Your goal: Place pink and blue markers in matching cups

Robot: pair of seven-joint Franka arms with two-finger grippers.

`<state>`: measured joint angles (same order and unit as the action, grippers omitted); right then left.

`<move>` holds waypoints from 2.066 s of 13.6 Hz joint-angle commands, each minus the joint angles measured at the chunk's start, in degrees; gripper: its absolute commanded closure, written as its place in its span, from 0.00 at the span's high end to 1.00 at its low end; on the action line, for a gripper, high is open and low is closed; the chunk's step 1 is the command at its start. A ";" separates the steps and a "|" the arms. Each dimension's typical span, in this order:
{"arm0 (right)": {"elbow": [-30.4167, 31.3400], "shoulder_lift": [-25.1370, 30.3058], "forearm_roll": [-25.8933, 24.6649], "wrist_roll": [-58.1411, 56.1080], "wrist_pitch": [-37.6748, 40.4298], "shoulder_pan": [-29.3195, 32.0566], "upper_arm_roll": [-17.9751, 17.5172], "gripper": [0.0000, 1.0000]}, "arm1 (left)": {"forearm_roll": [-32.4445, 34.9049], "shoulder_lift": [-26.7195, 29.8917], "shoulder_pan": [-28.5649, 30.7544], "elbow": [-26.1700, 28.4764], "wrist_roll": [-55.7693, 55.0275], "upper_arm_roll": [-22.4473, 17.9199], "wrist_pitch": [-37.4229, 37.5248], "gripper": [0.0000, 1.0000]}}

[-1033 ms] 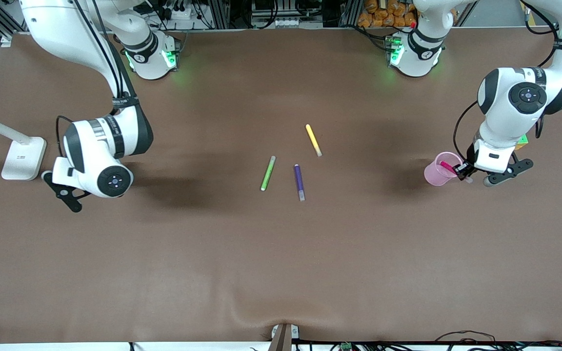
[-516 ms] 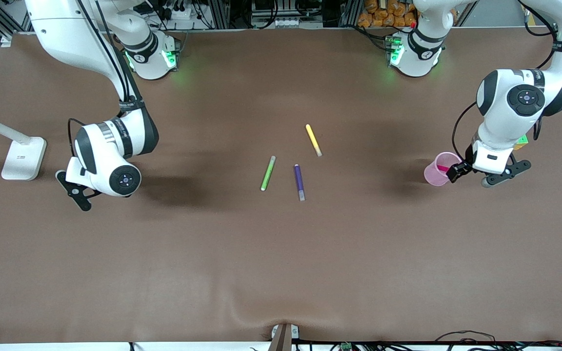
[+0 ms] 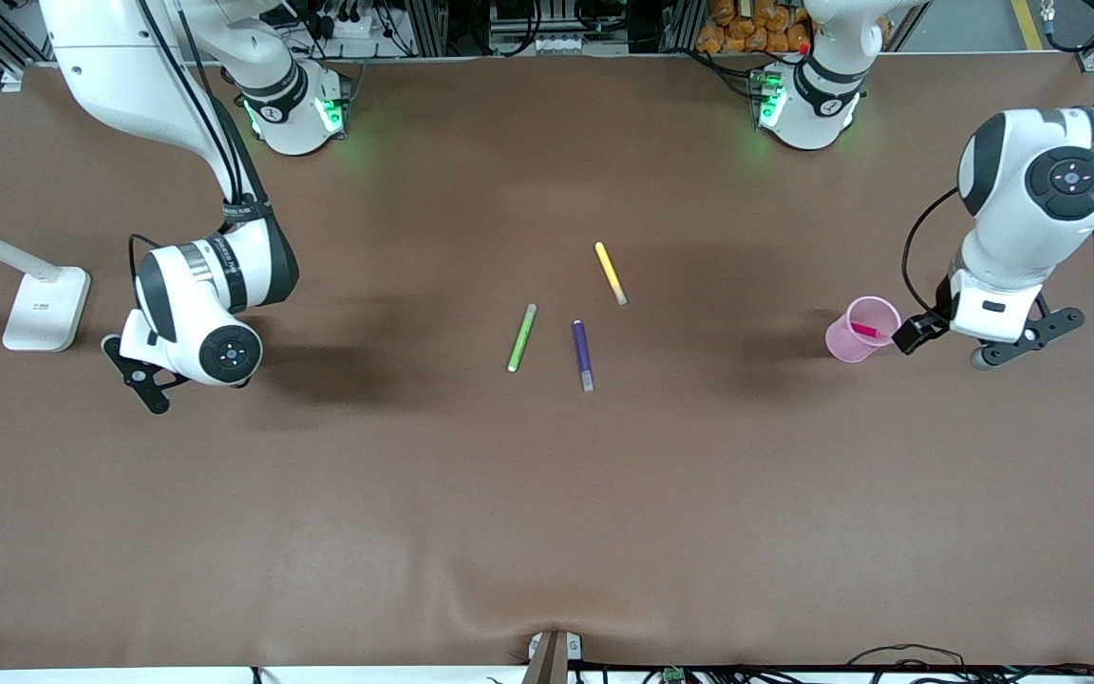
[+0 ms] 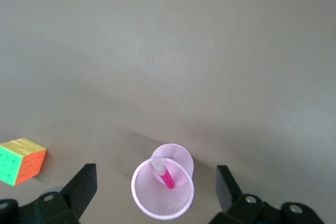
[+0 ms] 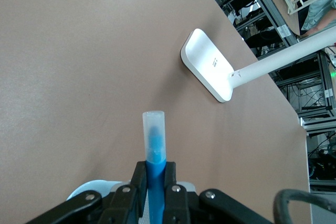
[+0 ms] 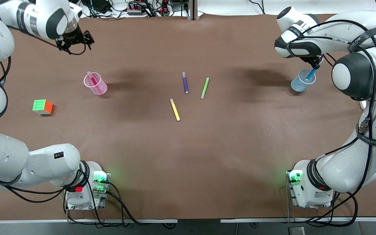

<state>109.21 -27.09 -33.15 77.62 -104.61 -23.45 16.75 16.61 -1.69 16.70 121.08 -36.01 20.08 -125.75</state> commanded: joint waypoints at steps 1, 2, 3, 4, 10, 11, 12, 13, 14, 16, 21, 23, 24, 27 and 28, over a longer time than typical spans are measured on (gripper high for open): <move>1.18 -0.51 -1.22 3.93 -1.21 0.16 -0.49 0.00 | -0.43 -0.06 0.26 -5.66 0.50 1.37 6.55 1.00; 1.09 -0.77 -1.22 3.94 -1.21 0.07 -0.49 0.00 | -2.35 0.20 0.35 -7.07 2.68 1.46 7.87 1.00; 1.09 -0.86 -1.22 3.94 -1.21 0.16 -0.49 0.00 | -5.59 0.11 0.61 -9.87 5.83 1.37 10.24 1.00; 1.01 -0.86 -1.31 3.94 -1.12 0.07 -0.49 0.06 | -8.15 -0.15 0.87 -13.03 8.82 1.28 13.83 1.00; -1.00 -0.33 -1.40 -3.94 1.16 0.77 -0.49 1.00 | -9.84 -0.59 0.96 -24.91 11.31 1.02 28.08 1.00; -2.50 -0.33 -1.22 -7.19 2.65 1.73 -0.49 1.00 | -9.84 -0.59 0.96 -26.14 11.31 1.02 30.02 1.00; -4.25 -0.24 -0.52 -11.57 4.05 2.79 -0.49 1.00 | -9.75 -0.59 0.88 -27.55 11.92 1.02 31.95 1.00; -6.01 0.02 0.61 -17.01 5.55 4.19 -0.58 1.00 | -9.75 -0.42 0.79 -28.43 13.58 1.10 33.10 1.00; -8.46 0.20 3.58 -23.42 7.13 5.51 -0.49 1.00 | -9.93 -0.15 0.88 -29.05 16.30 0.93 33.81 1.00; -16.97 -0.15 9.47 -35.03 14.31 8.93 -0.49 1.00 | -10.28 -0.15 1.14 -30.98 20.70 0.23 36.26 1.00; -26.75 -0.33 18.88 -45.97 20.59 11.66 -0.84 1.00 | -9.93 1.16 1.40 -32.92 25.37 -0.21 39.00 1.00; -31.75 -0.15 20.48 -50.79 21.47 12.29 -2.24 1.00 | -9.31 1.43 1.23 -33.36 25.72 -0.21 38.91 1.00; -34.47 -0.15 22.14 -51.51 23.04 13.33 -2.95 1.00 | -9.75 1.34 1.23 -34.41 25.99 -0.21 38.91 1.00; -42.48 -0.15 23.04 -51.61 30.41 18.24 -12.24 1.00 | -10.89 2.13 0.88 -33.98 26.43 -0.30 39.00 1.00; -43.54 -0.15 22.95 -51.61 31.30 21.83 -17.14 1.00 | -11.33 3.09 0.53 -33.46 26.34 -0.74 39.00 1.00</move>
<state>69.57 -26.83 -11.50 26.83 -76.03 -7.88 7.16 6.78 -0.46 17.58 87.21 -10.73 19.88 -87.76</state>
